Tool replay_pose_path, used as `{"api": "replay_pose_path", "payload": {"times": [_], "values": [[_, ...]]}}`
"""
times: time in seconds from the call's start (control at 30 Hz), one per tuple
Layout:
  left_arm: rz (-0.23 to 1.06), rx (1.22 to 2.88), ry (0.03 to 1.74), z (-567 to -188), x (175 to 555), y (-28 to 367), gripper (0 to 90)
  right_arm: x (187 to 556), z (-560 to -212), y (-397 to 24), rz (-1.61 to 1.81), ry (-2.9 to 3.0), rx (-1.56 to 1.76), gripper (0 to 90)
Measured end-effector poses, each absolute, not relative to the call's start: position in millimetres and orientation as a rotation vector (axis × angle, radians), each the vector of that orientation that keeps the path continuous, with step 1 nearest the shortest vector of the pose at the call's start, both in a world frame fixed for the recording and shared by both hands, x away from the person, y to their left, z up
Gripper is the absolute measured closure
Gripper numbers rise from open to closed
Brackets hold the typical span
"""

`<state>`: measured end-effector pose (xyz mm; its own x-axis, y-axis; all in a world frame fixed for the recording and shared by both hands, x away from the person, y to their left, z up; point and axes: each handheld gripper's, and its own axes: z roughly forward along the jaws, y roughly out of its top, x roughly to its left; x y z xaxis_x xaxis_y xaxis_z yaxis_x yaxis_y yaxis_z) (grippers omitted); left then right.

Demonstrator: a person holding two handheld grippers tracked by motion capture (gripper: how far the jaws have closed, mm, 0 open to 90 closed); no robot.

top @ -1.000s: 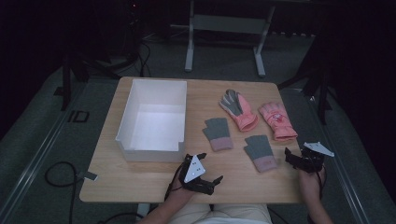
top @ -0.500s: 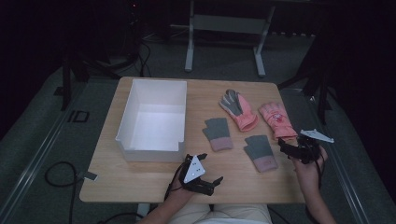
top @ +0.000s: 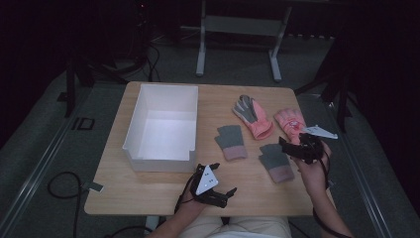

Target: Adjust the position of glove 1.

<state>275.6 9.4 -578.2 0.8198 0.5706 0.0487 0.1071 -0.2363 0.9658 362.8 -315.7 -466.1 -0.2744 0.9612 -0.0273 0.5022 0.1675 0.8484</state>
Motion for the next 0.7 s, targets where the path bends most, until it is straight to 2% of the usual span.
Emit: {"api": "replay_pose_path", "payload": {"times": [0.5,0.6,0.7], "values": [[0.459,1.774,0.52,-578.5,275.9,10.0,2.0,383.3,-471.3,-244.3,1.095,2.008,1.248,33.5],[0.458,1.772,0.514,-578.6,275.6,10.0,2.0,389.1,-476.4,-225.4,1.109,2.043,1.221,38.9],[0.459,1.775,0.51,-578.6,275.1,10.0,2.0,392.6,-480.3,-215.1,1.108,2.071,1.211,39.8]]}}
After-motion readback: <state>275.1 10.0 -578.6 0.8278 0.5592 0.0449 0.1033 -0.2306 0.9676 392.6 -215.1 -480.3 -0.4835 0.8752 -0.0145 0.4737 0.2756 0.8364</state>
